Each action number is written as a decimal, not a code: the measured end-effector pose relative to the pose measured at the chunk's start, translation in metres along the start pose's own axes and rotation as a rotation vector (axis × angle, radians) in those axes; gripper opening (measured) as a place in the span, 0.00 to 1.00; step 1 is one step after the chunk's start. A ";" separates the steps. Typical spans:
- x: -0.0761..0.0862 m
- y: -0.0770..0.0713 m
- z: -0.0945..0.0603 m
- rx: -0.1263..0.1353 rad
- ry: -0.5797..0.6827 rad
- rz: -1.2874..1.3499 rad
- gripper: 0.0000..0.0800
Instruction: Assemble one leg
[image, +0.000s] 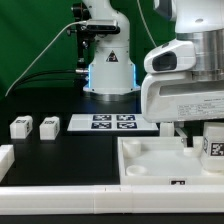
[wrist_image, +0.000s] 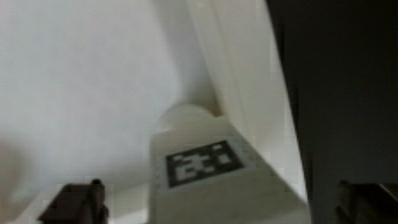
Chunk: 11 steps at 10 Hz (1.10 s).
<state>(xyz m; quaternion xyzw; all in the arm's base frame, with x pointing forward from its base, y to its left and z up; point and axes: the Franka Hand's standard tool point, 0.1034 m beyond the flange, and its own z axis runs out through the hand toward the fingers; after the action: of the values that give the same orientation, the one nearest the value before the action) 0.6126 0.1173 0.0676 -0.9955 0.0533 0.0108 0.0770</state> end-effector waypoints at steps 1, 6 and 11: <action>0.000 0.001 0.000 0.000 0.000 -0.086 0.81; 0.001 0.003 0.000 0.001 0.001 -0.103 0.36; 0.001 0.003 0.000 0.002 0.001 -0.038 0.36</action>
Offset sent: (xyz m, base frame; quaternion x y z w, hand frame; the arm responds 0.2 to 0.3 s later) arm 0.0005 0.0005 0.0000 0.0153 -0.0043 0.0011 0.9999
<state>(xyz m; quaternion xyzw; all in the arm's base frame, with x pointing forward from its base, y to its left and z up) 0.6131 0.1146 0.0676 -0.9963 0.0343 0.0090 0.0783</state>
